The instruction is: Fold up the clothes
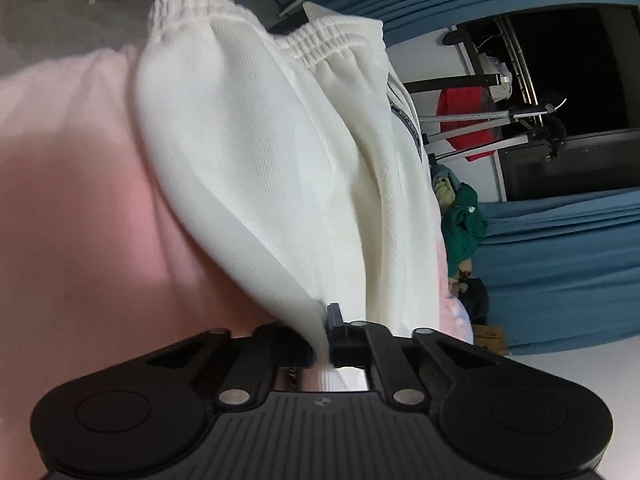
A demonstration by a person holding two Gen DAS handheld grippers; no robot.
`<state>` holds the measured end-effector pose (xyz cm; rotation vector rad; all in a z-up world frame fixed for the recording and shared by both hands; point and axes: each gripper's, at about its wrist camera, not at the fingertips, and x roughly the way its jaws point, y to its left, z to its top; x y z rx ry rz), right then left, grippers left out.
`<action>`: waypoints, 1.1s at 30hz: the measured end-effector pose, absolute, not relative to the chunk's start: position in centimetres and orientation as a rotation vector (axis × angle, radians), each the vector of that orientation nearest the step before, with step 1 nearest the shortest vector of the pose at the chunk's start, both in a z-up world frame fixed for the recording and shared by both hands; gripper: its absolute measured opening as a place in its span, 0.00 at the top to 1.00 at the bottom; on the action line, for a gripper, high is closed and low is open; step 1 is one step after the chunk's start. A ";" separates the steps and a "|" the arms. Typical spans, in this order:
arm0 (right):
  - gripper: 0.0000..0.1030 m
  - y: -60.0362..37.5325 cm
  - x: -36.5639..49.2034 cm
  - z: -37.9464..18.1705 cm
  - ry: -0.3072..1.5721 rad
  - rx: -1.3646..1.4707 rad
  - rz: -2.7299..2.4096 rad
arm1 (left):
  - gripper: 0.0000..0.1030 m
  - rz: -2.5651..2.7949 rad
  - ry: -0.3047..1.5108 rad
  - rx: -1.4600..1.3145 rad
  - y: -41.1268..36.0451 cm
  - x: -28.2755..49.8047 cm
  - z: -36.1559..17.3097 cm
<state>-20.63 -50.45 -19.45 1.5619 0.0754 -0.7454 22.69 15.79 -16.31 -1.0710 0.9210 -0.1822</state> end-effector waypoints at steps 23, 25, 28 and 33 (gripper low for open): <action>0.93 -49.1 -21.8 -14.3 -0.011 1.356 -0.778 | 0.98 -0.263 0.662 -1.046 21.1 11.2 -10.6; 0.93 -49.0 -21.8 -13.5 -0.018 1.346 -0.758 | 0.98 -0.265 0.621 -1.031 21.2 10.5 -9.4; 0.93 -49.3 -21.3 -12.7 -0.013 1.347 -0.725 | 0.98 -0.257 0.616 -1.011 21.2 10.0 -8.0; 0.93 -50.8 -18.4 -11.0 0.019 1.341 -0.709 | 0.98 -0.256 0.625 -0.950 19.6 12.1 -5.0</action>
